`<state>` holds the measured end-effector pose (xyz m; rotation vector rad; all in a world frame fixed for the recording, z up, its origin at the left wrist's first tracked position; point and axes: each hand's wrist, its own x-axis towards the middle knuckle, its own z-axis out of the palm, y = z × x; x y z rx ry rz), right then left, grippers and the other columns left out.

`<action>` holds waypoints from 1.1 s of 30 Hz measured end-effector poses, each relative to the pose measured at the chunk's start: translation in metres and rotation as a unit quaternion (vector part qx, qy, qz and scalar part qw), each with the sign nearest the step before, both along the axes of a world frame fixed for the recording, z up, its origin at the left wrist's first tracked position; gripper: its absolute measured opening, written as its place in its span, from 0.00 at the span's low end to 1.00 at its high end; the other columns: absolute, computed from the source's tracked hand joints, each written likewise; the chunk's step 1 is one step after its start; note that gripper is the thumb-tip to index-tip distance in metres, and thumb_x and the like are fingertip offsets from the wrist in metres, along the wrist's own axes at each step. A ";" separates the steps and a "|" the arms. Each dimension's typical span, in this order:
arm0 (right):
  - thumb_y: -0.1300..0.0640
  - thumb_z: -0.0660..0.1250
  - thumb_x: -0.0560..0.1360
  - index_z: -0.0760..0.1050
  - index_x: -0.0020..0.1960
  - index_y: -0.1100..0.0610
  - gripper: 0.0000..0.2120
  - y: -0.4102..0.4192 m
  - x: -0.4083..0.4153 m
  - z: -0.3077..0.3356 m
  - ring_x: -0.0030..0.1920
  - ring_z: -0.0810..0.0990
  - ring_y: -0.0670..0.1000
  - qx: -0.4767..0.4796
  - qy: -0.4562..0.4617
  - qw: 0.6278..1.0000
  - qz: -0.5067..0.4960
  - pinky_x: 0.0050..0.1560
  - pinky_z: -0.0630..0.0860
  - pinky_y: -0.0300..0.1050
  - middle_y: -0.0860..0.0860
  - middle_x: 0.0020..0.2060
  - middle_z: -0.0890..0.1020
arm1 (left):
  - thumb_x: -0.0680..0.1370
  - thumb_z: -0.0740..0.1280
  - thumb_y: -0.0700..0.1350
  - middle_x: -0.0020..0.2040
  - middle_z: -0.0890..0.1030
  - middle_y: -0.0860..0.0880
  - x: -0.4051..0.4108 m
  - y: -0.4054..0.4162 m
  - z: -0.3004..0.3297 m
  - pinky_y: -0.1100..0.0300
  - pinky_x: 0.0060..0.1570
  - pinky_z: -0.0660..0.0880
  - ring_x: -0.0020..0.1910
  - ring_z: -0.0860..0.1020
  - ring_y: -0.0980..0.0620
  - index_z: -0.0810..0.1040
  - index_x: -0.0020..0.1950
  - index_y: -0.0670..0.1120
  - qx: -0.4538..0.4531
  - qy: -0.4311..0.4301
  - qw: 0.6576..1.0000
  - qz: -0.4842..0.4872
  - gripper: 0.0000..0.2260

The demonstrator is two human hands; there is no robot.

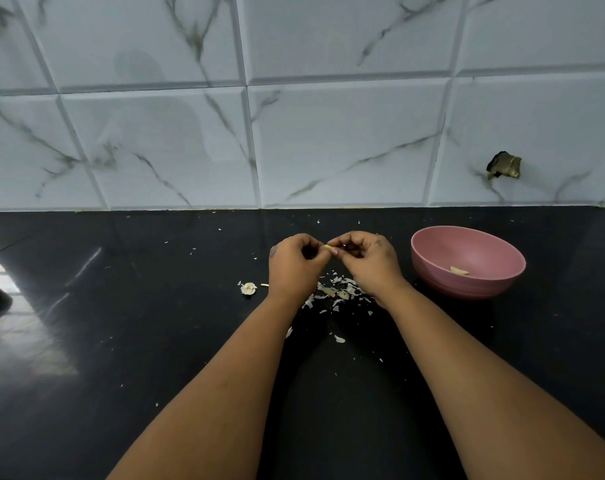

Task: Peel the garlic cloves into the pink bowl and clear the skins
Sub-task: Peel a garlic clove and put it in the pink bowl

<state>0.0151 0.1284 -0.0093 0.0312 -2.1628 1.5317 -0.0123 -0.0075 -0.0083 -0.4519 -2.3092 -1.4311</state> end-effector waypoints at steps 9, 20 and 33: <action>0.65 0.70 0.75 0.82 0.44 0.56 0.05 -0.002 0.005 0.006 0.39 0.78 0.47 -0.231 -0.078 0.964 0.106 0.43 0.75 0.41 0.52 0.37 0.83 | 0.75 0.70 0.43 0.33 0.82 0.53 0.001 0.005 0.001 0.61 0.37 0.77 0.33 0.79 0.59 0.82 0.38 0.49 0.101 -0.058 0.993 -0.035 0.05; 0.65 0.63 0.79 0.80 0.52 0.57 0.09 -0.002 0.006 0.010 0.38 0.77 0.44 -0.298 -0.099 0.940 0.131 0.43 0.75 0.38 0.50 0.38 0.80 | 0.77 0.62 0.38 0.32 0.78 0.48 0.005 0.007 0.002 0.55 0.36 0.76 0.34 0.77 0.50 0.77 0.37 0.43 0.185 -0.168 0.963 -0.102 0.10; 0.65 0.71 0.74 0.81 0.48 0.59 0.05 0.001 0.003 0.007 0.37 0.79 0.42 -0.202 -0.062 0.977 0.024 0.37 0.74 0.33 0.50 0.38 0.83 | 0.75 0.72 0.43 0.42 0.83 0.51 -0.004 0.003 -0.007 0.55 0.46 0.79 0.42 0.82 0.52 0.82 0.47 0.49 0.065 -0.118 0.989 -0.054 0.03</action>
